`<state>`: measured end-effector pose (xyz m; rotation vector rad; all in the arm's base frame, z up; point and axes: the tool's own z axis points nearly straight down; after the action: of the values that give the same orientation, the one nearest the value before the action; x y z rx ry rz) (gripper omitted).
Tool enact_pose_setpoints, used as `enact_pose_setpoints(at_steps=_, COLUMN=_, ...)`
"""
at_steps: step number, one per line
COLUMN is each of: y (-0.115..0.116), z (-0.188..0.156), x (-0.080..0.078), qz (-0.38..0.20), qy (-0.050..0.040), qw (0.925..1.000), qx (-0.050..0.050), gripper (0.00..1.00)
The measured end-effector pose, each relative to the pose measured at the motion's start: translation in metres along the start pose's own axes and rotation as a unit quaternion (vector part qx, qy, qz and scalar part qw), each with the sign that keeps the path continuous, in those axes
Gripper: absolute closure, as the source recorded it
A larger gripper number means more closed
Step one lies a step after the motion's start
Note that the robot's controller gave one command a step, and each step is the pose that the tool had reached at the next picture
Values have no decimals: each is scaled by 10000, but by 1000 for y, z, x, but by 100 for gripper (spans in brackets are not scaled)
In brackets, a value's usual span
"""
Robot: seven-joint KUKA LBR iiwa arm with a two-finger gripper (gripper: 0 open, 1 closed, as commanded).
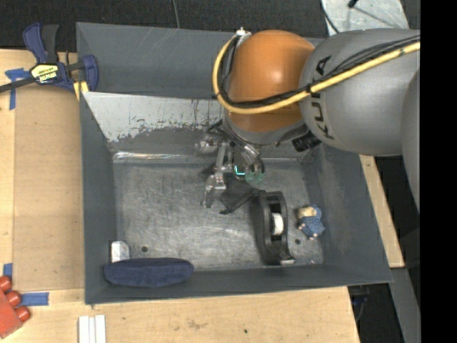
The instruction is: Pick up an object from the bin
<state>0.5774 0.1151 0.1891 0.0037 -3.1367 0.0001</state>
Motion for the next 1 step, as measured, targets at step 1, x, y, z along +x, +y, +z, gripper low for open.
enact_pose_setpoints(at_steps=1, y=-75, z=77, x=-19, qz=-463, qy=-5, qw=9989, qx=20, gripper=0)
